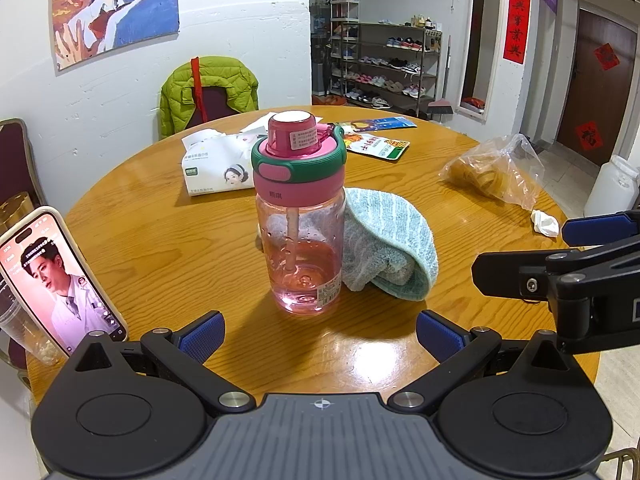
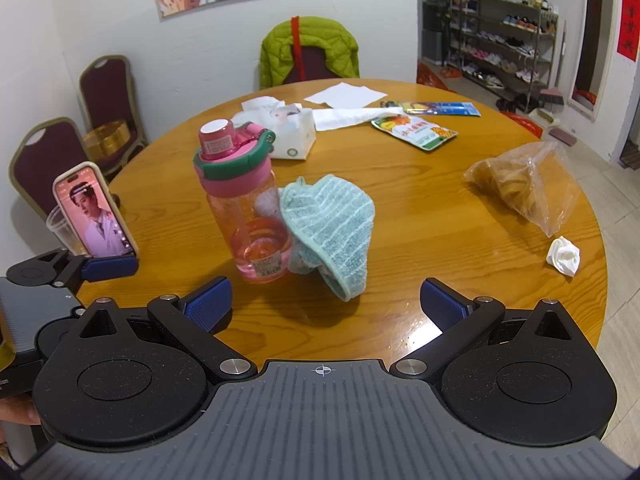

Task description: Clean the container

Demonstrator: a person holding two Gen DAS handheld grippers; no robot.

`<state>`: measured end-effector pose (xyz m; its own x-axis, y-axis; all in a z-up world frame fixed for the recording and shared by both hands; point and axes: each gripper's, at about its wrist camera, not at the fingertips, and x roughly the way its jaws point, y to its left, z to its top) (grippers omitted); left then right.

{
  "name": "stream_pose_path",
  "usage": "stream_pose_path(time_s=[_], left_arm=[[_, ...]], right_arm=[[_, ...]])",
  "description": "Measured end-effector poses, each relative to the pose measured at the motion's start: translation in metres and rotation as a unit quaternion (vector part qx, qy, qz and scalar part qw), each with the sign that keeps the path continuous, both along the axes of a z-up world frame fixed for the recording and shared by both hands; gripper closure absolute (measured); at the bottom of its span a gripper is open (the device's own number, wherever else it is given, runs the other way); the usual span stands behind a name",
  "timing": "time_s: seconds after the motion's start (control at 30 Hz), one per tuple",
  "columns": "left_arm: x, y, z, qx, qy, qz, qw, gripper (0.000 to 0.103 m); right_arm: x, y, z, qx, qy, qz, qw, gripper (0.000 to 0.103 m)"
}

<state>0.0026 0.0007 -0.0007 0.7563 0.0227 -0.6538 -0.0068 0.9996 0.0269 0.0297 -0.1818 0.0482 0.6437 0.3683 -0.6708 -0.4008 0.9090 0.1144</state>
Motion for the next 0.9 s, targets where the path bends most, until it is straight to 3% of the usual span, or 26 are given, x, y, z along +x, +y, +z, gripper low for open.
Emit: stream_pose_path(time_s=[0.43,0.77,0.9], left_arm=[[0.002,0.003,-0.009,0.002,0.002,0.003,1.0000,0.001],[0.006,0.020,-0.040,-0.014,-0.013,-0.008,0.9998,0.001],[0.006,0.025,-0.054,-0.011,-0.039,-0.014,0.9991,0.001]], right_arm=[[0.008,-0.001,-0.016,0.024,0.015,-0.009,1.000,0.000],[0.016,-0.001,-0.031,0.047,0.030,-0.018,0.998,0.000],[0.029,0.002,-0.042,0.070,0.031,-0.029,0.997,0.000]])
